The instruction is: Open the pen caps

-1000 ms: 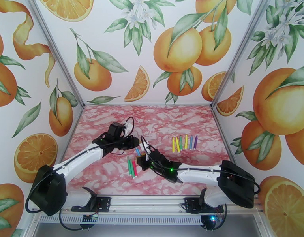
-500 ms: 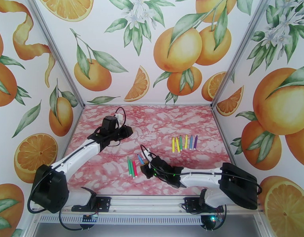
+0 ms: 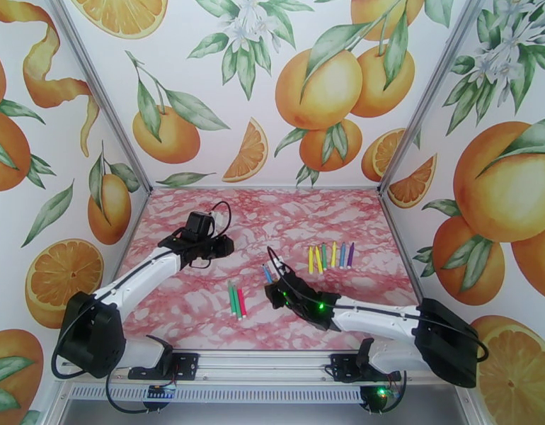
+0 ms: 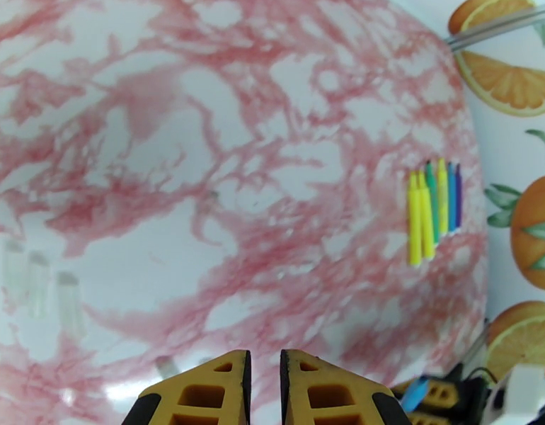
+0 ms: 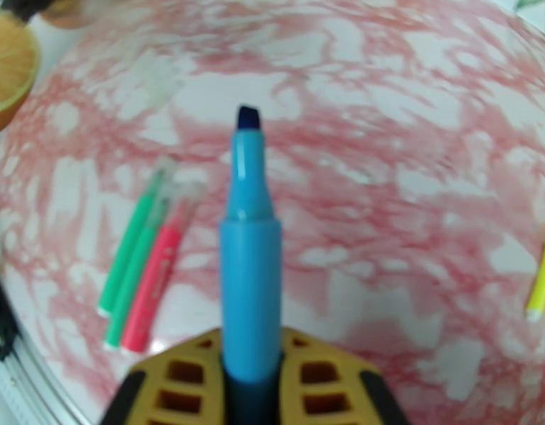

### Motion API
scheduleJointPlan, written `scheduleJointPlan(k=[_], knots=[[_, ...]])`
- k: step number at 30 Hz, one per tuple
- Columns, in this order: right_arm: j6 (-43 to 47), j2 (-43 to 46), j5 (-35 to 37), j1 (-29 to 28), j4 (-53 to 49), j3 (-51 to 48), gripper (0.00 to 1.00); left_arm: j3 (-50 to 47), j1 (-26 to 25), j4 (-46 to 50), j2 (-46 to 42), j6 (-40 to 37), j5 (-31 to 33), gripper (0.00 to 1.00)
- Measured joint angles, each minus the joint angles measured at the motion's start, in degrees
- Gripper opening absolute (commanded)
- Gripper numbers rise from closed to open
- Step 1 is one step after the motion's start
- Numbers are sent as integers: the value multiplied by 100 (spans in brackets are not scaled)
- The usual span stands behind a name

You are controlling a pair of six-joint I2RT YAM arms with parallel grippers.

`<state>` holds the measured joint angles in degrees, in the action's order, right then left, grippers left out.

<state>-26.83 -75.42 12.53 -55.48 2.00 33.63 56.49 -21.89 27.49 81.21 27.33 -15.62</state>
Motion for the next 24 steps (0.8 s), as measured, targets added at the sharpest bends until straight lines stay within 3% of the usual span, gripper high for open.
scheduleJointPlan(k=[15, 24], knots=[[-146, -579, 350, 1543, -1185, 820, 0, 92, -4, 671, 562, -791, 612, 0], [-146, -1482, 431, 2009, -1552, 1502, 0, 247, -31, 859, 955, -984, 1012, 0]])
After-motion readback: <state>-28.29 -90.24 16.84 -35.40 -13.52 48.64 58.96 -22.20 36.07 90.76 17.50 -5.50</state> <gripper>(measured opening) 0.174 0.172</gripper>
